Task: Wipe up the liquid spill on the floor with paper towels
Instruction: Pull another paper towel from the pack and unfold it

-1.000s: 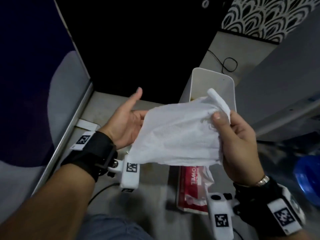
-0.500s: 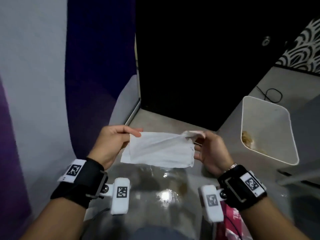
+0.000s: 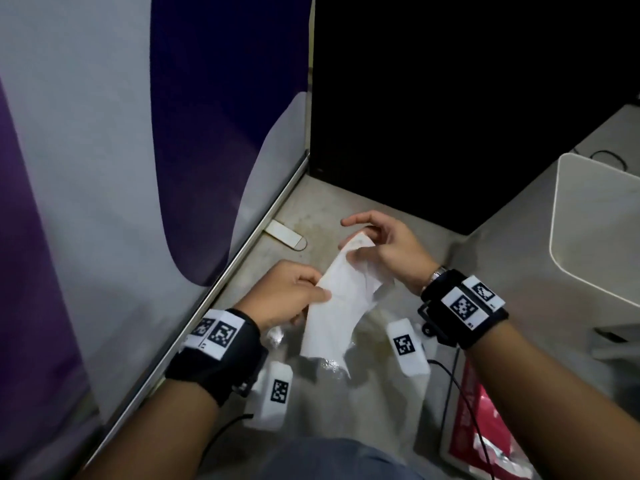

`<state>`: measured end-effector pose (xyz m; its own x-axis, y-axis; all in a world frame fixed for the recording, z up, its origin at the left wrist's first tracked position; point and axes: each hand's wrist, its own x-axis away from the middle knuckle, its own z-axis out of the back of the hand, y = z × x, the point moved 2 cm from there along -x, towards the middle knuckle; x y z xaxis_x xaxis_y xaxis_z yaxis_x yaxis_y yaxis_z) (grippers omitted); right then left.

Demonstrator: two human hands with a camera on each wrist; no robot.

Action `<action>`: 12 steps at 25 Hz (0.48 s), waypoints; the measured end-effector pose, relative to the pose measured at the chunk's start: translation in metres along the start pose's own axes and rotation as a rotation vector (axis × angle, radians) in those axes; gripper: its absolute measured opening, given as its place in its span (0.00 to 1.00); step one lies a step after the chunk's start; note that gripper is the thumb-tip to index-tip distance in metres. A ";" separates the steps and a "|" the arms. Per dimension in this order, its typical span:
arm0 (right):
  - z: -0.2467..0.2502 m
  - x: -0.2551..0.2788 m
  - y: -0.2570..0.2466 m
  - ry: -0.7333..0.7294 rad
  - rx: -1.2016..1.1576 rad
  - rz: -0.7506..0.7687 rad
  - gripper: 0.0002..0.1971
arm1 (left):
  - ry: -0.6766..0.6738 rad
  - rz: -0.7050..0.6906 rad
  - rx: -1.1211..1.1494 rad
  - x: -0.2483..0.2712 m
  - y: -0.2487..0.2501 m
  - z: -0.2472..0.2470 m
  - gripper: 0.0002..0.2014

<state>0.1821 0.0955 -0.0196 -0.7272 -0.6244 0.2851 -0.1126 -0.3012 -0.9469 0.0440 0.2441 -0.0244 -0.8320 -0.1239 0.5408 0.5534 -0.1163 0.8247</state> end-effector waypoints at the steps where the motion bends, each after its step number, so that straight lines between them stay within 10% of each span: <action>1: -0.001 0.003 0.008 0.105 -0.001 0.020 0.26 | 0.052 -0.010 0.055 -0.003 -0.008 -0.003 0.05; 5: -0.018 0.043 0.065 0.176 -0.289 -0.274 0.40 | 0.178 -0.015 0.308 -0.006 -0.030 -0.011 0.04; 7: -0.032 0.062 0.087 0.010 -0.451 -0.452 0.27 | 0.220 0.015 0.329 -0.007 -0.041 -0.020 0.05; 12: -0.035 0.063 0.117 0.168 -0.663 -0.506 0.11 | 0.267 0.019 0.397 -0.011 -0.062 -0.035 0.10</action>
<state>0.0989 0.0464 -0.1172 -0.5674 -0.3976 0.7211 -0.7865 0.0023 -0.6176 0.0201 0.2180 -0.0868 -0.7540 -0.3774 0.5377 0.4671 0.2674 0.8428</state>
